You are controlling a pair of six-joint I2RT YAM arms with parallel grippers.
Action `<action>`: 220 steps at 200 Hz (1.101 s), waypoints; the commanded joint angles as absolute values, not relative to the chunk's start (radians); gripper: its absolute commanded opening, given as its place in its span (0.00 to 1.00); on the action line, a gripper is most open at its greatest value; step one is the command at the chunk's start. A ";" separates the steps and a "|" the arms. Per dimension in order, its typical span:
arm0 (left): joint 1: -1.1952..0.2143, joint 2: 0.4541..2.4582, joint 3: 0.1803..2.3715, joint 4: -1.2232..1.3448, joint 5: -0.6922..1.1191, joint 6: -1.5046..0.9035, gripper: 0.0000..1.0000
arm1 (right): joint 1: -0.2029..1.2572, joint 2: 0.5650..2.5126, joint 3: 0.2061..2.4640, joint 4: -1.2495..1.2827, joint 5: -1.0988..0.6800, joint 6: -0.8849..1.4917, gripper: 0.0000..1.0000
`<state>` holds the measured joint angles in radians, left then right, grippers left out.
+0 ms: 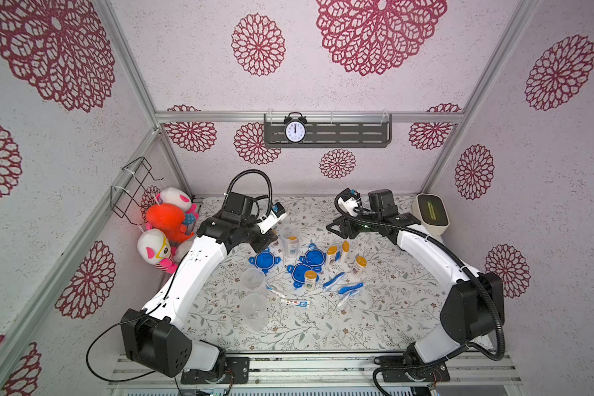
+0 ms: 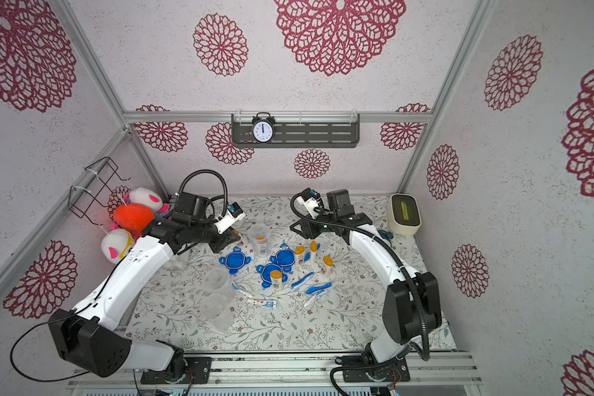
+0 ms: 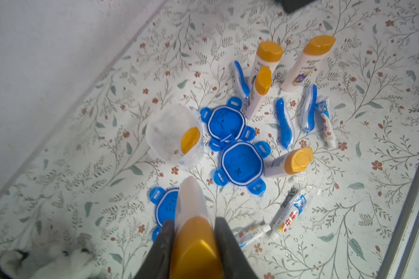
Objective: Pack away toiletry kits
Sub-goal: Pick up the toiletry item from the center of the board, then place the toiletry item into the container.
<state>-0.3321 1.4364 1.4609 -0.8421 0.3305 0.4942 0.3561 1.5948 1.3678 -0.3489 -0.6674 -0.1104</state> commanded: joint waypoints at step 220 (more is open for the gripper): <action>-0.336 1.950 1.950 -1.006 0.393 0.725 0.15 | 0.308 1.531 1.317 -0.264 -0.729 -0.069 0.50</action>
<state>-0.3321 1.9263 1.9133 -0.9966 0.3935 0.6872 0.3145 1.5936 1.3296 -0.3077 -0.7044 -0.0875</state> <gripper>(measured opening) 0.277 0.499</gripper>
